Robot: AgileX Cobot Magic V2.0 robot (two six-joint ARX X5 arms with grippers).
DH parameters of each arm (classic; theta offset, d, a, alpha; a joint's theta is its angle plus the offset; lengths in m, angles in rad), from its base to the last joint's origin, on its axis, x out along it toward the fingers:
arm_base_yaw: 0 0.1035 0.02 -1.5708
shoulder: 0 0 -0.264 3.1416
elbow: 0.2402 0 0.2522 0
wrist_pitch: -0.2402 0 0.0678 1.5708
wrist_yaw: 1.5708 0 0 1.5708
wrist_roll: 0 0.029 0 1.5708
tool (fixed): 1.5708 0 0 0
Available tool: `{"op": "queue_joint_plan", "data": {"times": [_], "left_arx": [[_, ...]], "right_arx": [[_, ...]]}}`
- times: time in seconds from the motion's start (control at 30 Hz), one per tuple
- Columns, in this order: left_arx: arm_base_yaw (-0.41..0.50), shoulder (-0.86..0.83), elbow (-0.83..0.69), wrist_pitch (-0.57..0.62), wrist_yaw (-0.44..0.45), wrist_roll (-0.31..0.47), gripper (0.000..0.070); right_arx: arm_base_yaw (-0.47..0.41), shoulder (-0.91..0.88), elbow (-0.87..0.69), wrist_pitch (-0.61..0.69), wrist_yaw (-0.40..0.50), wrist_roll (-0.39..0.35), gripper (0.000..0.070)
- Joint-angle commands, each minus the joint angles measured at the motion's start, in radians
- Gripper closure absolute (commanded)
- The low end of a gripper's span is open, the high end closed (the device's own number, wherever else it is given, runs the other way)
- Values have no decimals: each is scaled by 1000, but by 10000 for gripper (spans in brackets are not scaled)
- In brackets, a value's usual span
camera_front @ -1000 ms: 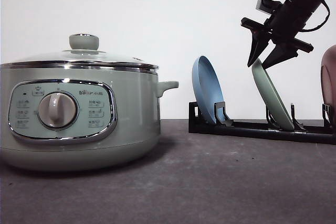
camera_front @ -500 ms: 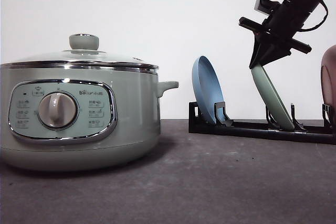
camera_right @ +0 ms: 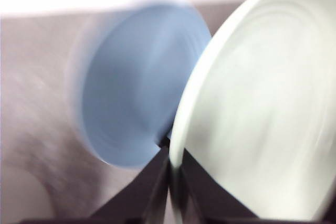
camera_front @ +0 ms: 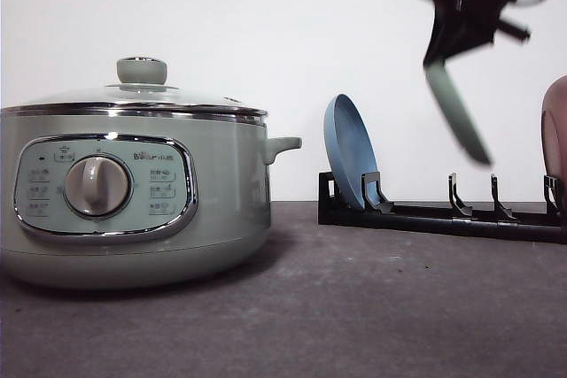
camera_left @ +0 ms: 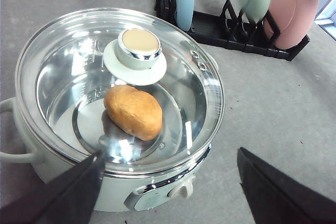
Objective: Transfer potato from steamer to green plate
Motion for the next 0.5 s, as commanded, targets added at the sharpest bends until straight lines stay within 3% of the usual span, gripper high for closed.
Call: {"op": "queue_joint_plan", "data": {"times": [0.0,0.17,0.3,0.47], "left_arx": [[-2,5,23,8,5,12,186],[-2,5,23,8,5,12,186],[-2,5,23,8,5,12,186],[-2,5,23,9,5,12,186]], "right_arx": [[5,-19,29,14,-3,-11,696],[31,-114,29,-44,-1,-46,696],[73,-184,29,-158,10,-121,696],[171,-250,29,-341,114,-247,696]]}}
